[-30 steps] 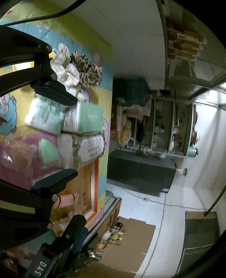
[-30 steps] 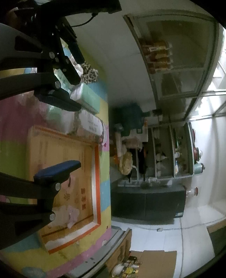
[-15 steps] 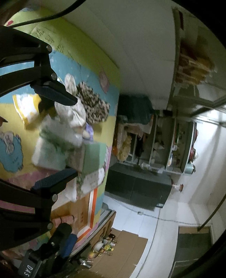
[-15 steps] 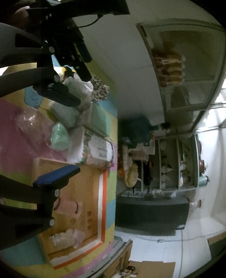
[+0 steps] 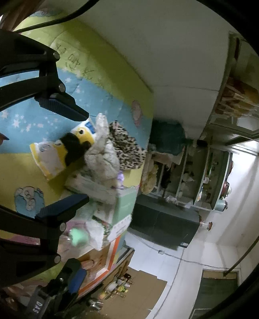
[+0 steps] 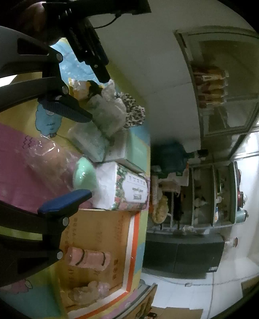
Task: Organize soft objects
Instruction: 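Lower the left tool onto the yellow penguin snack bag and close it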
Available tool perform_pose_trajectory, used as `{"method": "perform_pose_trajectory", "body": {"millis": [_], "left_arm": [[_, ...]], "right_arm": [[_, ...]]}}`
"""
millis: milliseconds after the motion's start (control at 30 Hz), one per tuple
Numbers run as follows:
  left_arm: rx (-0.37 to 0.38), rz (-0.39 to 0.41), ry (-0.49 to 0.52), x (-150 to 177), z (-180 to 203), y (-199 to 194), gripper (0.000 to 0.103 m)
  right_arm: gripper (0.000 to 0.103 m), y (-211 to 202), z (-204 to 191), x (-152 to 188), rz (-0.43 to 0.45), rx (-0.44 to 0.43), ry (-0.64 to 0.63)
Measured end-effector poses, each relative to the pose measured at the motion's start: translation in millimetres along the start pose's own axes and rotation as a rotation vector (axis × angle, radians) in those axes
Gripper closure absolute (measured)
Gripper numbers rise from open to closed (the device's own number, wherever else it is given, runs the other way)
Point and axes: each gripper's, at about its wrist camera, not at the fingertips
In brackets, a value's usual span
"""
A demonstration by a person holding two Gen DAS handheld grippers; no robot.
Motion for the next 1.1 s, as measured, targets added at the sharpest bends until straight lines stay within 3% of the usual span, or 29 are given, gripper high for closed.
{"method": "perform_pose_trajectory", "body": {"millis": [433,700,733,833,1100], "left_arm": [[0.022,-0.103,-0.040,29,-3,27,0.028],[-0.018,-0.127,-0.080,33,-6,43,0.029],[-0.014,-0.125,-0.086,33,-7,44,0.032],[-0.013,-0.122,-0.108,33,-11,45,0.053],[0.005,-0.112,-0.142,34,-22,40,0.057]], "right_arm": [[0.032,6,1,11,-0.029,0.005,0.006],[0.032,7,3,14,-0.042,0.007,0.005],[0.032,7,4,15,-0.045,0.007,0.006],[0.032,8,4,18,-0.052,0.002,0.006],[0.032,10,1,29,-0.076,-0.011,-0.004]]}}
Point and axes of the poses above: each gripper's, at about its wrist camera, not at the fingertips, and y roughly the way its jaws point, z to its right, x to its underside, and after that the axes turned 5 degrees about z, right-handed
